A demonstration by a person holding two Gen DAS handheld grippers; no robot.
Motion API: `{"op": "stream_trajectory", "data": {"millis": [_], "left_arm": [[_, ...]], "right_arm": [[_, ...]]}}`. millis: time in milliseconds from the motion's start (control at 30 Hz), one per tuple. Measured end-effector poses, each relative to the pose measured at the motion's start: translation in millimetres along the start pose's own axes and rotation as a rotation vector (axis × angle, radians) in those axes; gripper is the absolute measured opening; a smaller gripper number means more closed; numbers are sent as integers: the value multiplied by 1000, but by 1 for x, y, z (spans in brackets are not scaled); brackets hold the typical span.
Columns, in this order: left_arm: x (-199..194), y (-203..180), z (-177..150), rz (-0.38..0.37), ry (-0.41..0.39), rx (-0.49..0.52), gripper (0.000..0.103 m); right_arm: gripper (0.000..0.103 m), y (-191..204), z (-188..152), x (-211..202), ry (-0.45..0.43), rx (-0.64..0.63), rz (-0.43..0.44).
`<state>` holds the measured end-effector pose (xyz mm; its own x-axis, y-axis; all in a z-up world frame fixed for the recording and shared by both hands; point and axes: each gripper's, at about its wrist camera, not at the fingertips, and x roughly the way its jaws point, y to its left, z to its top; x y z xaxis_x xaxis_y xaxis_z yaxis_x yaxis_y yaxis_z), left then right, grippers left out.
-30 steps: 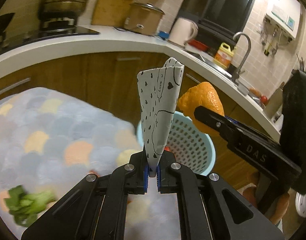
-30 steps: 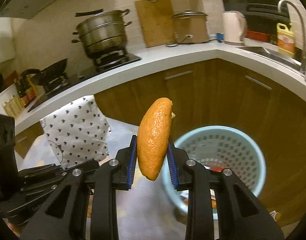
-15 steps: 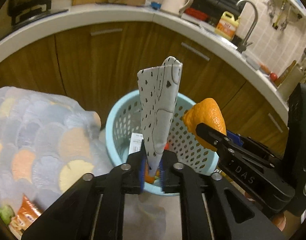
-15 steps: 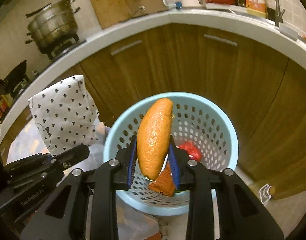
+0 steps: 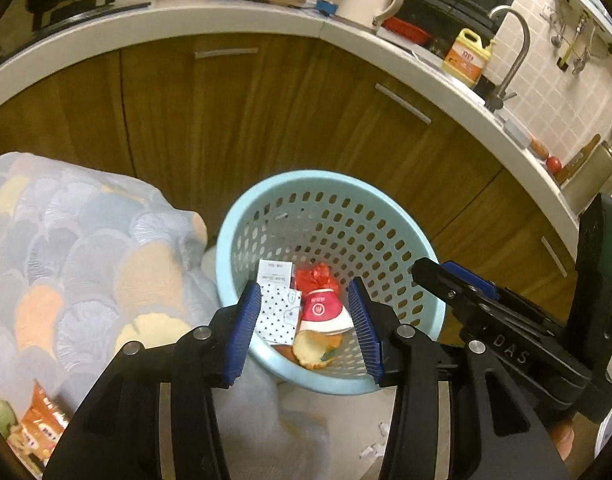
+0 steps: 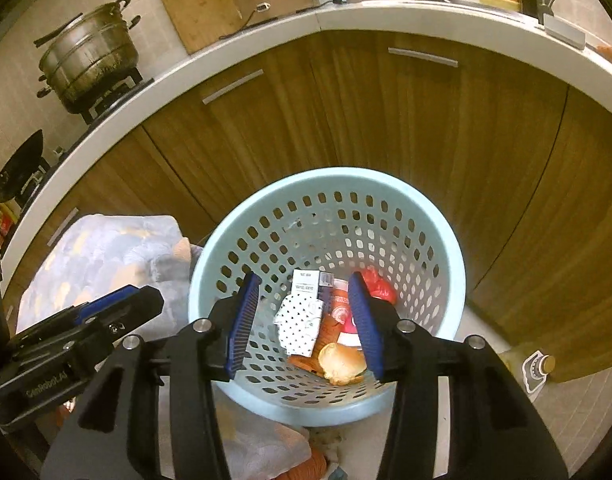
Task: Collect trash
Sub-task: 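Carry the napkin and peel over the blue basket and release both, then move both open tools back over the table items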
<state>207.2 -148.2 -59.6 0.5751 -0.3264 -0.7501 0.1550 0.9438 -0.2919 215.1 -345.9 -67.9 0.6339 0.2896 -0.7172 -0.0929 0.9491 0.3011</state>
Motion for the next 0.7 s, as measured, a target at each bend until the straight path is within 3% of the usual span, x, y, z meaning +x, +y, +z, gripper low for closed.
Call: {"op": "stream_trajectory", "data": {"millis": [333, 500, 700], "left_arm": [[-72, 12, -7, 3, -136, 5, 44], [-114, 39, -18, 16, -192, -27, 50], [-158, 89, -41, 83, -232, -42, 54]], "right_arm": [[43, 53, -2, -38, -71, -73, 86], [43, 100, -15, -51, -86, -158, 151], [43, 151, -41, -49, -60, -248, 206]]}}
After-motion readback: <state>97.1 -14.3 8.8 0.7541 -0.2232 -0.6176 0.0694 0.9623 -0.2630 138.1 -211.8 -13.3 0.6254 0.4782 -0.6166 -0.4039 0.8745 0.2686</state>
